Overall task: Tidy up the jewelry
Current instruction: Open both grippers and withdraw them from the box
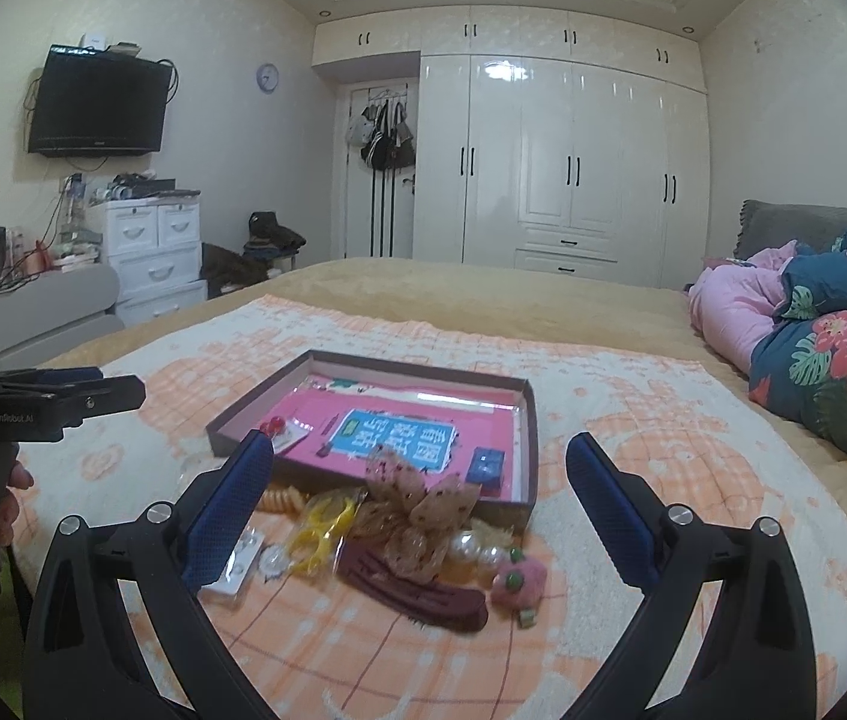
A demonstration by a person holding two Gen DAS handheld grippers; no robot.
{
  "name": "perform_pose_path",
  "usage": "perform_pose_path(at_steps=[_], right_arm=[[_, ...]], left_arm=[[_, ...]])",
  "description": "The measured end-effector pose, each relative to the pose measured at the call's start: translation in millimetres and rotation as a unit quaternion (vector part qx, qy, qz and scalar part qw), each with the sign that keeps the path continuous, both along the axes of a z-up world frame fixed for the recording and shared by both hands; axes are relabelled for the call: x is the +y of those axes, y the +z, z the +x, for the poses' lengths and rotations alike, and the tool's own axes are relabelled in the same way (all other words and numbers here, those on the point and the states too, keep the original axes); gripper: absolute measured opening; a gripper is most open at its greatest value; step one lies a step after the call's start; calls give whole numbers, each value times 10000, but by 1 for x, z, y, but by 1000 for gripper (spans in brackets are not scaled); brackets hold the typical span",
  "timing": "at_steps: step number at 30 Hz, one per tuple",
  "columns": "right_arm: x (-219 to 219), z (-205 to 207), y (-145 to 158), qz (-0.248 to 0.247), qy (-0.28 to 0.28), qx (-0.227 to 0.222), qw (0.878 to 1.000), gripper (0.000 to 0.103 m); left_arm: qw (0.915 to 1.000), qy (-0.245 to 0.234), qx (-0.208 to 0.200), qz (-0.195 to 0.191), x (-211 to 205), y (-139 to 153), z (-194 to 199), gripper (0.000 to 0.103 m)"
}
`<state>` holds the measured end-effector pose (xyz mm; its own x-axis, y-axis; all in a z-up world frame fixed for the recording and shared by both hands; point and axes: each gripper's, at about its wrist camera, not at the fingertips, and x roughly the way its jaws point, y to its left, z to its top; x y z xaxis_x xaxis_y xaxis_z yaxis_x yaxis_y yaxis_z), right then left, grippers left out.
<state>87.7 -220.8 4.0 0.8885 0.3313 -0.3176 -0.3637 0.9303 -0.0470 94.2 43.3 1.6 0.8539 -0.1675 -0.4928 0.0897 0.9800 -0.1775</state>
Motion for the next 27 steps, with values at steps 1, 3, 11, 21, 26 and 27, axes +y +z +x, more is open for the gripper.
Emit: perform_pose_path(at_steps=[1, 3, 11, 21, 26, 27], right_arm=[[1, -2, -3, -20, 14, 44, 10000, 95], [2, -4, -6, -23, 47, 119, 9999, 95], [7, -5, -19, -116, 193, 385, 9990, 95], [13, 12, -35, -233, 298, 713, 9967, 95], [17, 26, -42, -374, 337, 791, 9956, 95], [18, 30, -43, -385, 336, 814, 9954, 95]], left_arm=[[10000, -7, 20, 12, -1, -1, -1, 92], [10000, -37, 76, 21, -2, -4, -3, 92], [9995, -77, 295, 102, -3, -17, -6, 92], [9975, -124, 671, 159, -2, -39, 2, 92], [9962, -145, 857, 94, 0, -53, 9, 92], [9960, -138, 875, 93, 1, -54, 10, 92]])
